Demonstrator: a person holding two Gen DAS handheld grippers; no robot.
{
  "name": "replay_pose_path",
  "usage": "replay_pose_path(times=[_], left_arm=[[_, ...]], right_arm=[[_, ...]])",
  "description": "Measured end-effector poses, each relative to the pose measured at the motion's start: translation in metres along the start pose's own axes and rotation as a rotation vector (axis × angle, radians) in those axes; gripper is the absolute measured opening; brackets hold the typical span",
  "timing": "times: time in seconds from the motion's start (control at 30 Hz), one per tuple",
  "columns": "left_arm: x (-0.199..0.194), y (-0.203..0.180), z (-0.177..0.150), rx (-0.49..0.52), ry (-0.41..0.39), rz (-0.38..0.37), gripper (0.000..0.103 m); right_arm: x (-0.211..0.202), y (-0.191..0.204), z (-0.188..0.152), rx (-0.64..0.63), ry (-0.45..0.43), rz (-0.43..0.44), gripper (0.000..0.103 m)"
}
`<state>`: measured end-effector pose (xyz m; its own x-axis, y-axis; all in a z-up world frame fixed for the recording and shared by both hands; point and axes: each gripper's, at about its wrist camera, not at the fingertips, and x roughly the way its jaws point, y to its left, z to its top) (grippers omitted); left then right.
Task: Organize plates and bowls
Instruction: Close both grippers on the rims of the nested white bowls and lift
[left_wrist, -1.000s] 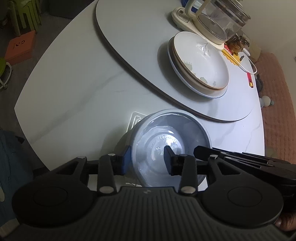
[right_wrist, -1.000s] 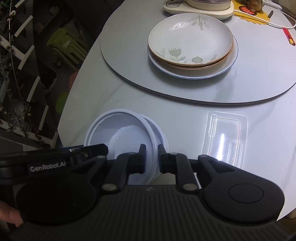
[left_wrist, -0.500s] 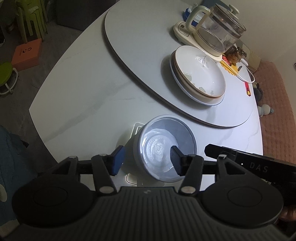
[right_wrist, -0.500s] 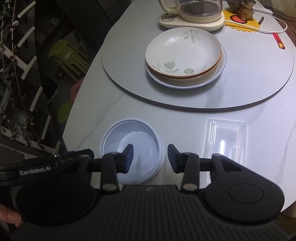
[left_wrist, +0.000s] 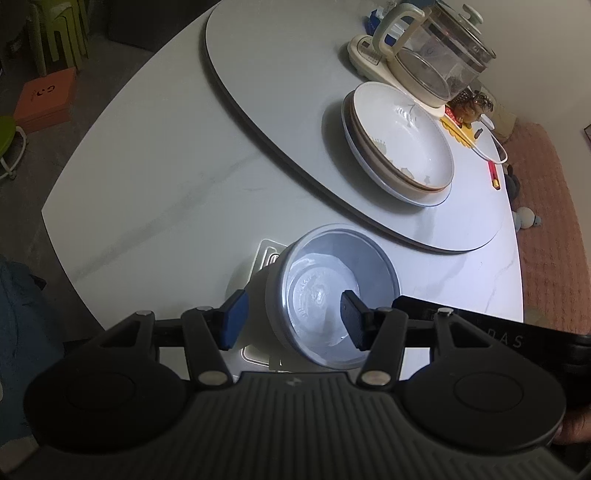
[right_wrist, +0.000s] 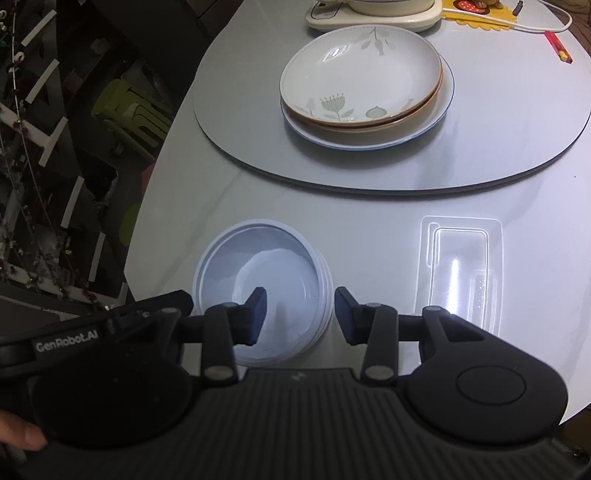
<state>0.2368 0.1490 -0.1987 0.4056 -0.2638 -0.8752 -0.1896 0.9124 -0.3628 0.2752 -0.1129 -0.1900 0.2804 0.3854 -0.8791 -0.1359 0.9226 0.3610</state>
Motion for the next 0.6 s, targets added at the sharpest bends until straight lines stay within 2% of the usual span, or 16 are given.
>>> replay_pose_path(times=[0.37,0.6], left_arm=[[0.044,0.014,0.005,-0.018,0.060,-0.042,0.060],[0.070,0.013,0.011,0.022,0.075,-0.060,0.059]], right_arm=[[0.027,-0.008,-0.003,0.051,0.009,-0.015,0.043],[0.048,-0.016,-0.002,0.081,0.003,-0.023,0.043]])
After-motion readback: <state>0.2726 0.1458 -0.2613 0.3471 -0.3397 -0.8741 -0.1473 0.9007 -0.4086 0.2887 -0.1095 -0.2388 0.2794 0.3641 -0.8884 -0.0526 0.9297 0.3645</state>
